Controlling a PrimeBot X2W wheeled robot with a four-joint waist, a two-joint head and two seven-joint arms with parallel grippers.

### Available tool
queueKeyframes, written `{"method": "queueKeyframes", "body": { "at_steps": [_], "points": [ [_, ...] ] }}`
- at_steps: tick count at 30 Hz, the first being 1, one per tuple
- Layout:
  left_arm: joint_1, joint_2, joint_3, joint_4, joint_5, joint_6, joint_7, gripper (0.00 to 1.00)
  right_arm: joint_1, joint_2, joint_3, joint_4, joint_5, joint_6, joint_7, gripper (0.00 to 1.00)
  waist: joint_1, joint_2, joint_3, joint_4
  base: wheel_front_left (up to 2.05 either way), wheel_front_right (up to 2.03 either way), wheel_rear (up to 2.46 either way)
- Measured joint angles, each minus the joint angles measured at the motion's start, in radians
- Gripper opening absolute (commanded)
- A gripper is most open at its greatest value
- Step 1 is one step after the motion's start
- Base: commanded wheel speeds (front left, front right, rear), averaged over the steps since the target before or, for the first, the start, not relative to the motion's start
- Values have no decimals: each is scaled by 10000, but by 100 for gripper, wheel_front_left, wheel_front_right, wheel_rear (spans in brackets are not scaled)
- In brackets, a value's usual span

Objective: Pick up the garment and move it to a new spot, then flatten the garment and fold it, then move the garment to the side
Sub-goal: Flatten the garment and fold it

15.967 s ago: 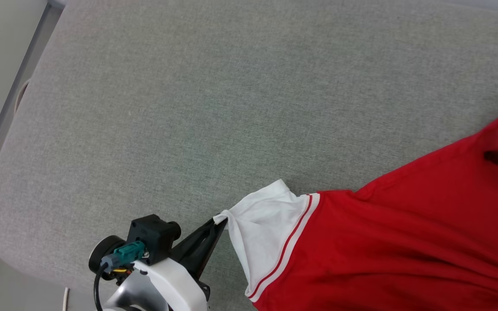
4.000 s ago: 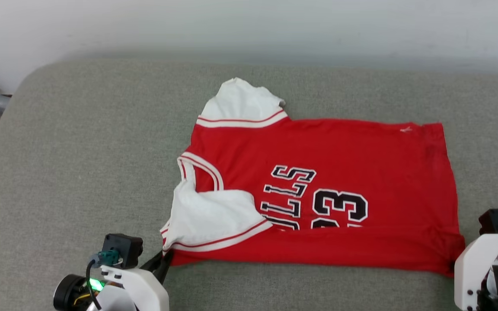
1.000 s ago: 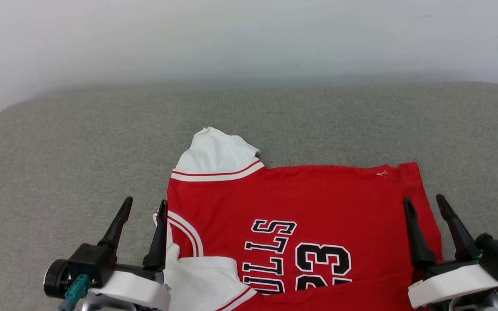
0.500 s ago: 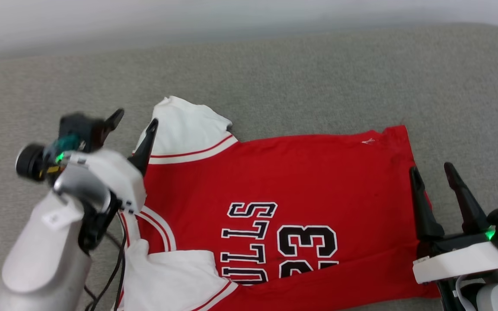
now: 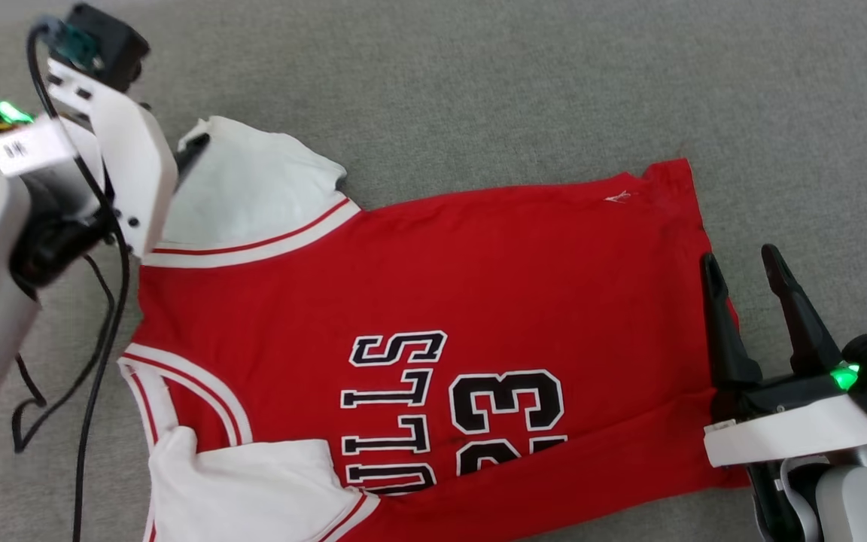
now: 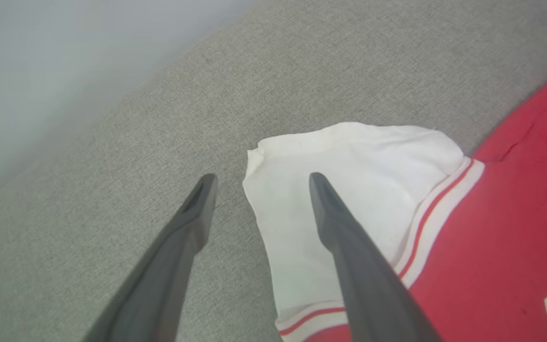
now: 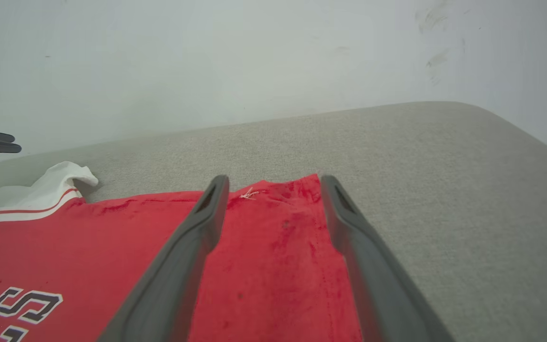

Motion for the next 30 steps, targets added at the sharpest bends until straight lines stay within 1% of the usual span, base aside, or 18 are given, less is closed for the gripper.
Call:
{"method": "queueKeyframes", "body": {
  "at_steps": [4, 6, 8, 9, 10, 13, 18, 20, 21, 23, 27, 30],
  "points": [
    [-701, 232, -431, 418, -184, 0, 548, 100, -158, 48, 127, -10, 12, 0, -50, 100, 0, 0, 381, -172, 0, 0, 0],
    [-847, 272, -529, 529, -245, 0, 640, 100, -211, 61, 151, -15, 12, 0, -58, 100, 0, 0, 477, -214, 0, 0, 0],
    [-1135, 362, -878, 788, -407, 0, 853, 100, -239, 98, 169, -13, 12, 0, -127, 100, 0, 0, 751, -317, 0, 0, 0],
    [-1135, 362, -878, 788, -407, 0, 853, 100, -239, 98, 169, -13, 12, 0, -127, 100, 0, 0, 751, -317, 0, 0, 0],
    [-1241, 422, -1097, 982, -479, 0, 882, 100, -288, 119, 199, 8, 12, 0, -142, 100, 0, 0, 922, -372, 0, 0, 0],
    [-1337, 441, -1164, 1216, -602, 0, 825, 100, -359, 150, 242, 21, 13, 0, -178, 100, 0, 0, 1075, -423, 0, 0, 0],
    [-1713, 487, -1501, 1611, -407, -2, 430, 100, -366, 184, 240, 44, 25, 0, -259, 100, -1, 0, 1354, -485, 0, 0, 0],
    [-1796, 449, -1574, 1760, -548, -10, 376, 100, -410, 203, 299, 56, 19, 0, -259, 100, -2, 0, 1429, -481, 0, 0, 0],
    [-1852, 420, -1597, 1864, -669, -10, 380, 84, -414, 209, 320, 58, 4, 0, -261, 100, -2, 0, 1455, -477, 0, 0, 0],
    [-1921, 387, -1695, 1952, -788, -10, 395, 0, -419, 219, 328, 71, -8, 0, -274, 100, -2, 0, 1480, -461, 0, 0, 0],
    [-1934, 161, -1728, 2219, -1264, -8, 332, 0, -458, 222, 309, 121, -36, 0, -274, 100, -3, 0, 1434, -423, 0, 0, 0],
    [-1867, 33, -1718, 2462, -1455, -8, 88, 0, -485, 211, 261, 146, -75, 0, -209, 100, -3, 0, 1281, -393, 0, 0, 0]
  ]
}}
